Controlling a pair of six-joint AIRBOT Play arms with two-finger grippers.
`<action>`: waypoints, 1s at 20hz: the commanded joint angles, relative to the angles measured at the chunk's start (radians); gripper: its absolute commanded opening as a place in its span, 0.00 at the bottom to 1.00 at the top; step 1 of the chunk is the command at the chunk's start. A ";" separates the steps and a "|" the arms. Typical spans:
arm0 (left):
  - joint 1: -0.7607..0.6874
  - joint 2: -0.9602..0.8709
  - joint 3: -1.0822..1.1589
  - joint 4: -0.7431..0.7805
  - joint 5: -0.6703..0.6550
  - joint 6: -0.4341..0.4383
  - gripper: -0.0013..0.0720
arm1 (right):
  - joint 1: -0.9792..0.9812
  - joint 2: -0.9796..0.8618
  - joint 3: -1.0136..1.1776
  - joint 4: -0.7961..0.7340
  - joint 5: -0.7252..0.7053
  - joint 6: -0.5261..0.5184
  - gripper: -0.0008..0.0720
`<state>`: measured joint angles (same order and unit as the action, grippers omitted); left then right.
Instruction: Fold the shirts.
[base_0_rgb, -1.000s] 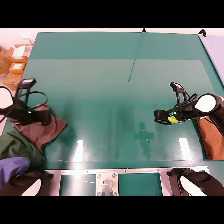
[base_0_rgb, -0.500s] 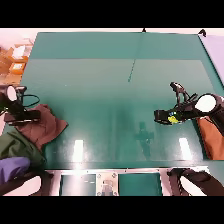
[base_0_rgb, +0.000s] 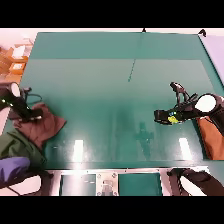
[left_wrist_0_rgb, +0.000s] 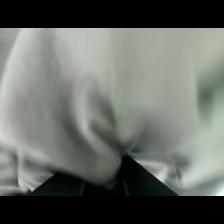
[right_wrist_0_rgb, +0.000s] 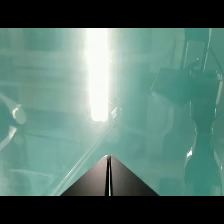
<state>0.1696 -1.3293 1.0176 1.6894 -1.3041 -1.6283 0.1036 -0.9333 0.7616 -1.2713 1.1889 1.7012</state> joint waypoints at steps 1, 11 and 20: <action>-0.055 0.087 0.166 -0.090 -0.075 0.000 0.06 | 0.000 0.001 0.000 0.001 0.000 0.000 0.04; -0.615 0.121 0.389 -0.442 0.201 -0.045 0.06 | 0.000 0.001 0.004 0.000 0.008 -0.004 0.04; -0.607 -0.154 0.452 -0.558 0.183 0.042 0.91 | -0.008 0.000 0.083 -0.003 0.014 -0.004 0.61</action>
<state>-0.5045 -1.4570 1.4315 1.1519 -1.0225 -1.6325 0.1005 -0.9333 0.8165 -1.2736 1.1999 1.6970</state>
